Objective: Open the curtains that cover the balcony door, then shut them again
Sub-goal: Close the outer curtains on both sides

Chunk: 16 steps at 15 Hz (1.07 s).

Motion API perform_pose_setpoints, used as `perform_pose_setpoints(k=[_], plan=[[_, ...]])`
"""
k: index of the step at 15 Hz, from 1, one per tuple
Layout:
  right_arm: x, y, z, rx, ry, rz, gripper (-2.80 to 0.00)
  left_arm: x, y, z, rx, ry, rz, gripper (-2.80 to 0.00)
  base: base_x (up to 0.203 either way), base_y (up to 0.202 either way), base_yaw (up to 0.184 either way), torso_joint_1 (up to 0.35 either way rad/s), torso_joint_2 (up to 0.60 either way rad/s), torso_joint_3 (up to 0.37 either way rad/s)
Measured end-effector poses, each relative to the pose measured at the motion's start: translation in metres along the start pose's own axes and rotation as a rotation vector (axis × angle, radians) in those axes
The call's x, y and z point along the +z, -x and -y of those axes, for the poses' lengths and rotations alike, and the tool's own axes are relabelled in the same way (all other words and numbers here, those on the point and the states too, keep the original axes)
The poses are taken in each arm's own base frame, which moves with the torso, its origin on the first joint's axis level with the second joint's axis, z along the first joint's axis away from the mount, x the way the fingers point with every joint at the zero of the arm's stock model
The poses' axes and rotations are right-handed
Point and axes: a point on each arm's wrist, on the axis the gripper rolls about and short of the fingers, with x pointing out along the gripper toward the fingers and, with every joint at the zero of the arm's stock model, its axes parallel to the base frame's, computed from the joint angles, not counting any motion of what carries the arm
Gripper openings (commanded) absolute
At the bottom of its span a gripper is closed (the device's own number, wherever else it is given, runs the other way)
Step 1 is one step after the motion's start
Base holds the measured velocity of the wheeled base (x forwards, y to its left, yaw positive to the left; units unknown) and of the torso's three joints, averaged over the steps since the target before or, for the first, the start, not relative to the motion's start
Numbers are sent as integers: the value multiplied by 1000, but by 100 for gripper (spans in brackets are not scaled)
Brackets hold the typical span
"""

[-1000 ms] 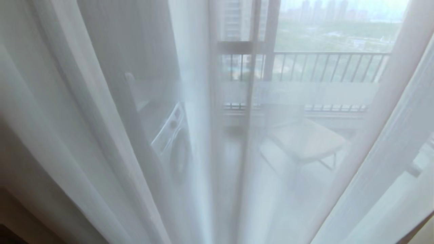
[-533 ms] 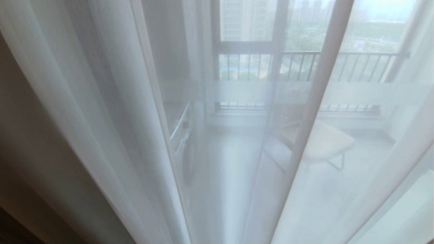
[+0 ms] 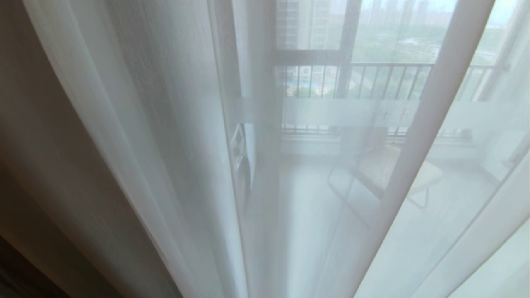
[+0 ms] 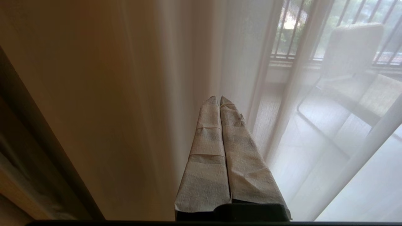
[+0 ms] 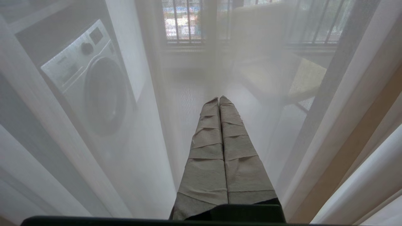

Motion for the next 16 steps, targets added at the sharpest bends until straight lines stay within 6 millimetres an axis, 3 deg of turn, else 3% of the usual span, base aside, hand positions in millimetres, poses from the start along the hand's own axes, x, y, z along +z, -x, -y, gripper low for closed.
perform_pose_setpoints(k=[16], plan=[[0,0,0,1,1,0,-280,0,0,0,1,0,1,-280,0,0,0,0,0,0]])
